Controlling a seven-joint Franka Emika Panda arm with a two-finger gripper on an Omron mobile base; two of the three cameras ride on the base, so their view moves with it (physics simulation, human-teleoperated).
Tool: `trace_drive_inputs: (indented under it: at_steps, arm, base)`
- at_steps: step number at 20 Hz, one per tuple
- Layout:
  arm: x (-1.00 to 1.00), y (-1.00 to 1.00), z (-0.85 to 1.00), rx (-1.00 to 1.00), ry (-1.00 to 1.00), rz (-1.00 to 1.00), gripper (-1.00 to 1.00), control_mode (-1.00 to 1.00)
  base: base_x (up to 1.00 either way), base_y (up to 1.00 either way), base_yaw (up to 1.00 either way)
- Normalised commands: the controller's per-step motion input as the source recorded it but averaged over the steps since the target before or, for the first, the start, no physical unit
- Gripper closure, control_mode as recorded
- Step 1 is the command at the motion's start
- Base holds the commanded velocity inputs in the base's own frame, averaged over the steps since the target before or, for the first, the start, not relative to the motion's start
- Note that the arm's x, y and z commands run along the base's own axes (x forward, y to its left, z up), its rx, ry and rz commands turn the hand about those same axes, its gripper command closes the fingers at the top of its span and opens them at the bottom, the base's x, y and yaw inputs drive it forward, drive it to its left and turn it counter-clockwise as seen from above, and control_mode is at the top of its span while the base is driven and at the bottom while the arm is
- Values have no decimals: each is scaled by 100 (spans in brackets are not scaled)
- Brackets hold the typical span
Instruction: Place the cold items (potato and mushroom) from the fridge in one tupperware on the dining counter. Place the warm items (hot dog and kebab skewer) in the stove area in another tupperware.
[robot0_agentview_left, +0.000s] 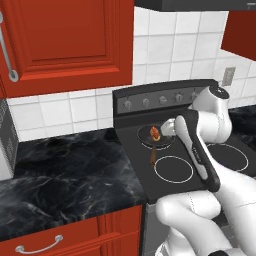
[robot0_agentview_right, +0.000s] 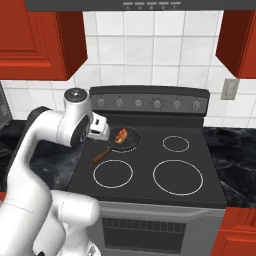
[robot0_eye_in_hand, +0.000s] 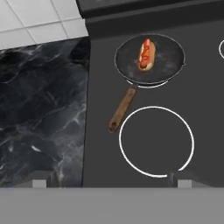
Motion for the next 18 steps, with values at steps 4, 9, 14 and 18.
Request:
trace_drive_inputs:
  at_steps: [4,9,14,18]
  arm:
    - [74,-24,-21,0,18,-1,-100,-100]
    - [74,-18,-34,0,19,-2,-100,-100]
    - [76,-4,-50,-3,10,0,-100,-100]
    - [67,-5,-53,-6,2,0,-100,-100]
  base:
    - [0,0,0]
    - [0,0,0]
    - [0,0,0]
    - [0,0,0]
